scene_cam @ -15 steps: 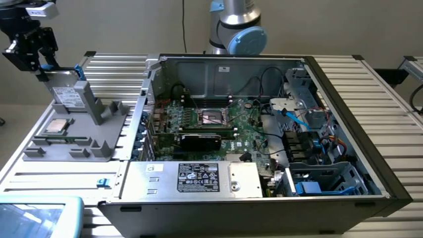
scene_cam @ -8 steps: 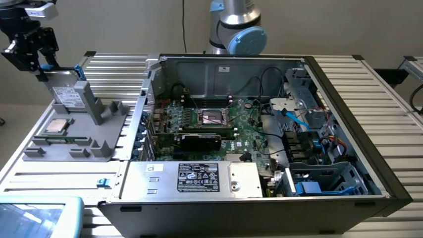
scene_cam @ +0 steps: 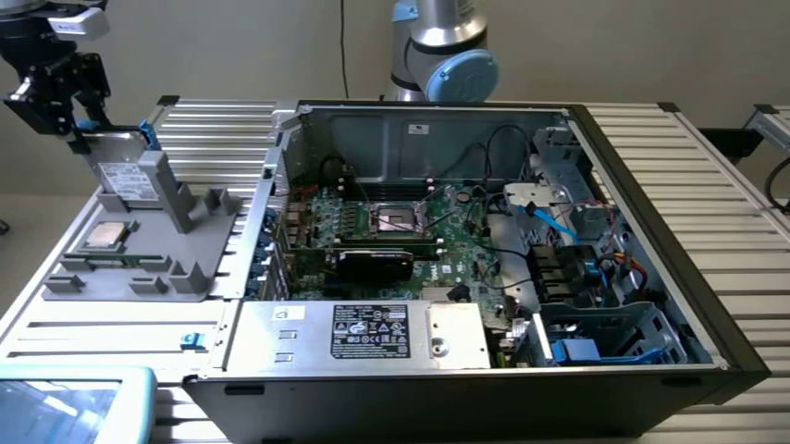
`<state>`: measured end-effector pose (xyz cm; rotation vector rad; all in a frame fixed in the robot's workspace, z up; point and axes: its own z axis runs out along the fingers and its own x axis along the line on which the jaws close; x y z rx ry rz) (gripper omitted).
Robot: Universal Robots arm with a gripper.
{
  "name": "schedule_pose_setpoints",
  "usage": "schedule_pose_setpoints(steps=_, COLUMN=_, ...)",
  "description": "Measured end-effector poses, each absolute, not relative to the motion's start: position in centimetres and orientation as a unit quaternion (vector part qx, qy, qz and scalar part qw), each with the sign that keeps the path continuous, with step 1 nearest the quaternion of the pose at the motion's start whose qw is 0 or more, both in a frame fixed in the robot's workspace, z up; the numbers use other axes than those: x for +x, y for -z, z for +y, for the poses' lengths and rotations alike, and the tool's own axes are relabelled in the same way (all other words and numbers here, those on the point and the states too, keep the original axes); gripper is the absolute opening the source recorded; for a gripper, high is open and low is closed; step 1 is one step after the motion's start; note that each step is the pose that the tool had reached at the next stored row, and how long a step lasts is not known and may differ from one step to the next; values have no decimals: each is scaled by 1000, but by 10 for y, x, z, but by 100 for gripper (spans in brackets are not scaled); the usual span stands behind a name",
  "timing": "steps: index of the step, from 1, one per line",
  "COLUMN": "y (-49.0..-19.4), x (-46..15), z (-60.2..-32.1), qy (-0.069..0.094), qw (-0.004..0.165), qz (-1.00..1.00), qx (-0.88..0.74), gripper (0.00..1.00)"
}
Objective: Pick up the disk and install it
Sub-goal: 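Pick up the disk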
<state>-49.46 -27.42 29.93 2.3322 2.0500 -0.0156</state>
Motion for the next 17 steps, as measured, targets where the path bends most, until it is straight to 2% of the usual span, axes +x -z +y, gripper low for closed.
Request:
schedule_pose_setpoints(steps=9, y=-297, x=-495, z=-274, qy=5, qw=18, qz=660, qx=751, gripper=58)
schedule_pose_setpoints(steps=11, y=-297, x=-495, z=-274, qy=5, qw=18, qz=660, qx=751, gripper=56)
schedule_pose_setpoints(steps=12, y=-297, x=-495, z=-274, qy=5, qw=18, qz=660, qx=751, gripper=49)
schedule_pose_setpoints(steps=17, y=-296, x=-495, z=-274, qy=5, qw=18, qz=660, qx=751, gripper=49)
